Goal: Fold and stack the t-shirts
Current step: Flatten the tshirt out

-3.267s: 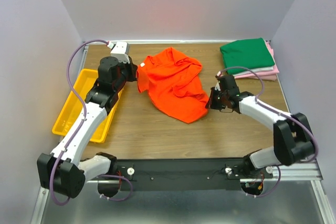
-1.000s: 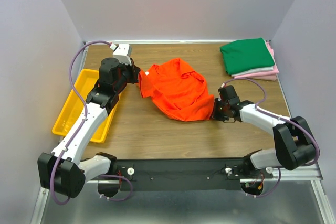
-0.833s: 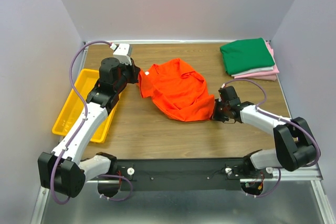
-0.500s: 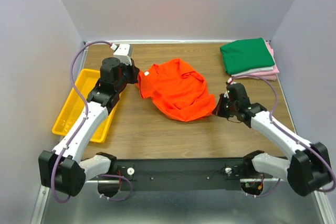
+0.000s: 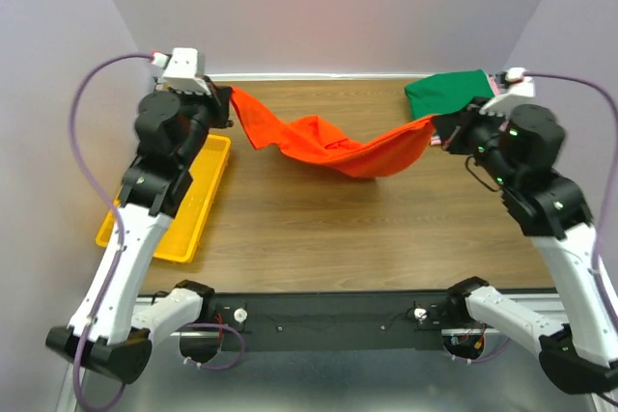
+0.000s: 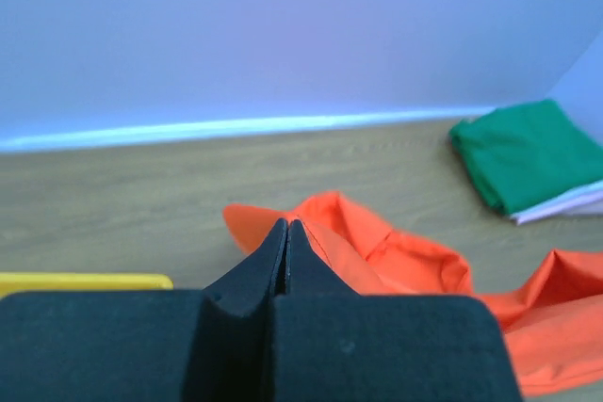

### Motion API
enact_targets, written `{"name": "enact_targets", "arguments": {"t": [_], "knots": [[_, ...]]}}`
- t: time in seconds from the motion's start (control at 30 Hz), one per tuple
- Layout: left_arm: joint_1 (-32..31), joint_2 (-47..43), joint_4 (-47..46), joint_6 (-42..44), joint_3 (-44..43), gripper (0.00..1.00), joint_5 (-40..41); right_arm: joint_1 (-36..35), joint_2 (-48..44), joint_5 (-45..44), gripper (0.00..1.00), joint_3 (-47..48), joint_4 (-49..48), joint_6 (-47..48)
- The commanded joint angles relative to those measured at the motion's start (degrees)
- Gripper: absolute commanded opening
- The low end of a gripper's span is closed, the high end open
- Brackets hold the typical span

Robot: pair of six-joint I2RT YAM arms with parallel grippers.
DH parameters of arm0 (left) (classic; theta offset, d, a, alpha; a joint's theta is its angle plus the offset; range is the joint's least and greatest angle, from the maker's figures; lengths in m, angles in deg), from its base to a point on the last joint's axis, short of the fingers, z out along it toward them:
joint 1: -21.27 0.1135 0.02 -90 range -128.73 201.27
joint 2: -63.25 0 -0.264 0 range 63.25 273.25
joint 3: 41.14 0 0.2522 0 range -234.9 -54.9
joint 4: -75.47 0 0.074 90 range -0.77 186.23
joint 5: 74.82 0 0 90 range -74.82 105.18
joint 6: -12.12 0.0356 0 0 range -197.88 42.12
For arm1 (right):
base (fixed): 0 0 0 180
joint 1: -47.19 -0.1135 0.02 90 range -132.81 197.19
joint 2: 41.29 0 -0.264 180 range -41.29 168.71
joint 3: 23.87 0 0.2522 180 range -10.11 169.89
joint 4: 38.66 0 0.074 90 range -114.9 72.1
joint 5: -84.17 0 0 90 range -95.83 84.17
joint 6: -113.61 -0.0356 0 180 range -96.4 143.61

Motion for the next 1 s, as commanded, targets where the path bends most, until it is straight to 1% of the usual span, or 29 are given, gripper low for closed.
{"name": "enact_targets", "arguments": {"t": [0.0,0.07,0.2,0.37,0.5,0.6,0.8,0.9,0.97], "knots": [[0.2,-6.7,3.9,0.8,-7.9,0.0,3.2,-0.2,-5.1,-4.1,0.0,8.0,3.2,3.2],[0.2,-8.8,4.3,0.5,-9.5,0.0,3.7,-0.2,-6.1,-4.0,0.0,12.9,3.4,4.1],[0.3,-13.3,4.7,-0.4,-13.9,0.0,3.7,-0.2,-6.5,-2.2,0.0,19.3,3.3,5.0],[0.3,-15.2,3.6,-1.7,-14.6,0.0,2.1,-0.2,-2.8,-3.2,0.0,22.3,3.1,5.7],[0.2,-12.2,0.8,-2.7,-11.0,0.0,-0.1,-0.2,1.1,-8.2,0.0,19.5,1.2,6.5],[0.3,-6.2,-1.4,-3.1,-9.5,0.0,-1.1,-0.2,5.4,-13.6,0.0,16.3,-0.7,7.4],[0.3,1.8,-3.6,-2.3,-12.1,0.0,2.9,-0.2,13.0,-18.5,0.0,13.4,-4.0,9.4],[0.3,5.9,-2.2,-2.3,-15.9,0.0,2.9,-0.2,15.6,-20.5,0.0,14.6,-4.2,9.8],[0.3,6.3,-2.2,-2.5,-17.2,0.0,2.4,-0.2,15.3,-20.6,0.0,14.9,-4.3,9.4]]}}
